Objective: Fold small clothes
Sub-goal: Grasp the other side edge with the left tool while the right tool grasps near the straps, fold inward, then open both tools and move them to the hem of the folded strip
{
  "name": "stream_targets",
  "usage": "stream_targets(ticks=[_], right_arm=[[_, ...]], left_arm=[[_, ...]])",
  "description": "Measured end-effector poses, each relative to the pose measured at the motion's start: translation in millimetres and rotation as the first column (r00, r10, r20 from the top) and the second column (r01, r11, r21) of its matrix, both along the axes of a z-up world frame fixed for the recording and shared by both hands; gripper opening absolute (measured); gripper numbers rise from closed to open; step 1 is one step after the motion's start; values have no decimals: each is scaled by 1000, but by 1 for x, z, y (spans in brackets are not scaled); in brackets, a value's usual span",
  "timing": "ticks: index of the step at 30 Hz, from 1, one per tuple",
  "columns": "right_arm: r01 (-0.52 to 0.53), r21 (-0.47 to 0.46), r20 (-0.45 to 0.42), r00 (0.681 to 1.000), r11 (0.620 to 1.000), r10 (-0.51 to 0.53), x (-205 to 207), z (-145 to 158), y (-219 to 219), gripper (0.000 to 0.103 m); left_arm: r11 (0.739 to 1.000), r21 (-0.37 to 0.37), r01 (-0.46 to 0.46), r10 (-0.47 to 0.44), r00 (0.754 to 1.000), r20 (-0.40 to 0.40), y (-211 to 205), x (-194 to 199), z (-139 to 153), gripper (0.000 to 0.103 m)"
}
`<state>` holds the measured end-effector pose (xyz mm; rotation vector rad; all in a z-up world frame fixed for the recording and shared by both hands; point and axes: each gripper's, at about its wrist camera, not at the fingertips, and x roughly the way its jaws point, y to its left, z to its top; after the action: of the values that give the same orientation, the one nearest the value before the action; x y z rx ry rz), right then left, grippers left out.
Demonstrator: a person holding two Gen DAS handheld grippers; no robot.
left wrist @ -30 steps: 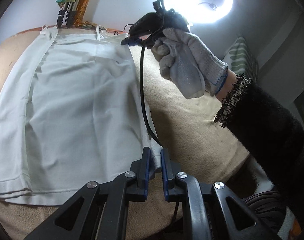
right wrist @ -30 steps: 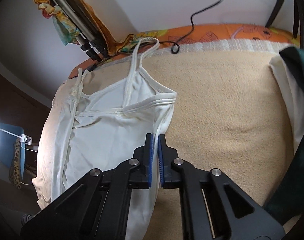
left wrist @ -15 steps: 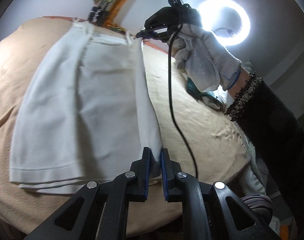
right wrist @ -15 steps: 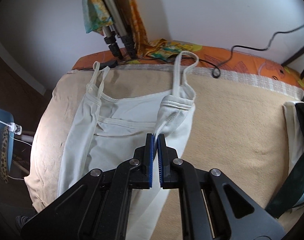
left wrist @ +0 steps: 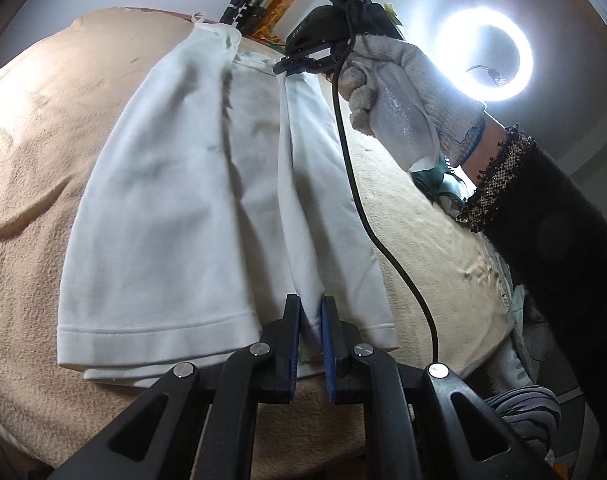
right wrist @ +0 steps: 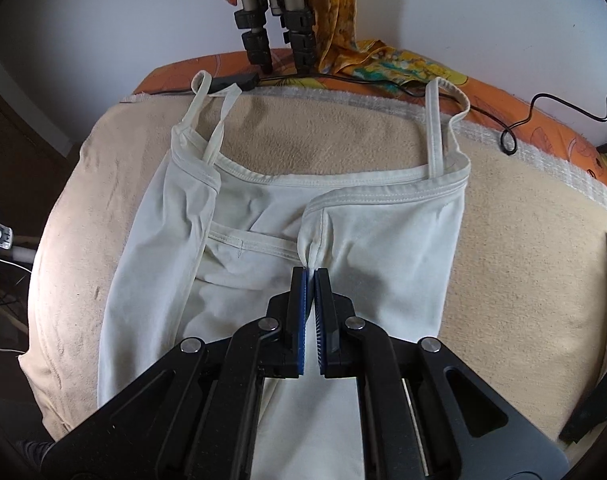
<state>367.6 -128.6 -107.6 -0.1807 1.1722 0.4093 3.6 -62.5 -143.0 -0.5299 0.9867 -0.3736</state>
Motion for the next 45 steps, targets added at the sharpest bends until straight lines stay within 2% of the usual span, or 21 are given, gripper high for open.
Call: stream_targets(ticks=[5, 6, 7, 8, 10, 11, 12, 14, 17, 23, 28, 34, 38, 39, 40, 41, 43, 45], right_arm=[[-19, 9, -5, 1000, 1000, 19, 1, -2, 3, 6], [-22, 11, -3, 1000, 1000, 22, 0, -2, 3, 6], [-21, 23, 0, 1000, 1000, 21, 0, 0, 1, 6], [-21, 45, -5, 1000, 999, 22, -2, 3, -1, 8], [-14, 94, -13, 1000, 995, 15, -6, 12, -9, 22], [-8, 103, -5, 1000, 995, 8, -10, 17, -13, 35], [1, 118, 9, 1000, 993, -2, -16, 24, -19, 40], [19, 149, 18, 1000, 989, -22, -31, 38, -33, 40], [61, 213, -1, 998, 975, -62, -62, 54, -63, 40], [100, 250, -67, 994, 963, -86, -146, 58, -115, 40], [98, 275, -172, 984, 956, -52, -216, 31, -135, 40], [90, 342, -285, 959, 935, 12, -259, 1, -137, 40], [76, 362, -310, 950, 929, 43, -274, -13, -133, 40], [64, 362, -296, 954, 930, 49, -276, -12, -132, 38], [53, 365, -293, 954, 930, 60, -277, -12, -131, 32], [49, 382, -309, 948, 923, 77, -277, -14, -130, 11], [63, 388, -325, 943, 919, 73, -278, -16, -131, 7], [69, 404, -328, 942, 912, 74, -279, -15, -135, 7]], left_arm=[[1000, 5, -5, 5, 1000, -4, 1, 1, -1, 9], [1000, 13, -9, 9, 1000, -10, 0, 1, 0, 13], [1000, 15, -10, 10, 1000, -18, 0, 2, 1, 25], [1000, 17, -14, 15, 1000, -22, 3, 1, 2, 33], [1000, 22, -15, 15, 1000, -12, 5, -2, 7, 33], [1000, 29, -10, 10, 1000, -5, 7, -4, 9, 36], [999, 34, -5, 5, 1000, 5, 9, -7, 13, 37], [999, 49, 4, -5, 1000, 27, 15, -11, 24, 47], [995, 96, 7, -14, 997, 72, 30, -18, 41, 55], [983, 182, -20, 6, 997, 76, 74, -16, 53, 60], [989, 149, -15, 26, 997, -73, 100, -1, 28, 55], [994, 106, 37, -21, 988, -154, 95, -6, 1, 45], [998, 58, 15, -6, 987, -160, 100, -4, -3, 25], [999, 36, 10, -4, 986, -164, 103, -4, -4, 23], [1000, 26, 6, -2, 986, -165, 103, -3, -6, 14], [1000, 15, 6, -4, 986, -169, 103, -2, -7, 7], [1000, -17, 5, -8, 986, -165, 103, -2, -9, 4], [1000, 0, 13, -13, 989, -150, 101, -3, -5, 2]])
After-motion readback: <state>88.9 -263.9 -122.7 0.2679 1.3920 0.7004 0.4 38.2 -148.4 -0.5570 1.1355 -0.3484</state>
